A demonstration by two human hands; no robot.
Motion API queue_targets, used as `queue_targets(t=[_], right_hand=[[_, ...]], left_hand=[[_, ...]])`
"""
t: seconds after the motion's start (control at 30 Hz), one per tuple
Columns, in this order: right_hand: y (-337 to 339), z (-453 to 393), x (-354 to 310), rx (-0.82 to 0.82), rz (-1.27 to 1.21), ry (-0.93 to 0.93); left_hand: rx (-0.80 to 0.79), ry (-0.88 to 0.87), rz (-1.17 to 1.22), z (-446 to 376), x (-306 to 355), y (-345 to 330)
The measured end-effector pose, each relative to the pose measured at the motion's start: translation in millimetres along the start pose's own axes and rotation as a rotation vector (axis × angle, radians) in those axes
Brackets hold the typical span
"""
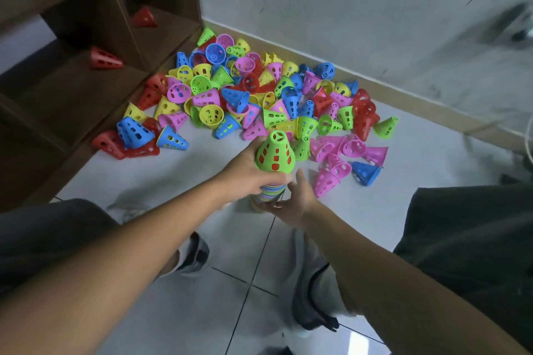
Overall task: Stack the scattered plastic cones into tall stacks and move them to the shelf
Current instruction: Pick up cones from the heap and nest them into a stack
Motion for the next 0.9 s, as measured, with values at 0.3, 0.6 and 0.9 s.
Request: queue_targets(t=[0.3, 0.6, 0.9], right_hand=[[33, 20, -10, 0.022, 0.065, 0.101], [53, 19, -53, 0.018, 0.146, 0.215], [89, 20, -102, -0.033, 0.309, 0.135]], left_hand=[[-0.075, 0.031, -0.031, -15, 10, -27], [-0.051, 0.041, -0.019, -66, 24, -47], [-0.13, 0.11, -0.128, -112, 42, -65]])
Point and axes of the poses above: each hand's wrist, its own z-axis away from the middle knuckle, its own y-axis out of the back of the hand, x = y × z, the point moved 2 cm from there along -z, towards the middle knuckle, and after that the axes turned 13 degrees about z, right-handed, at the moved point
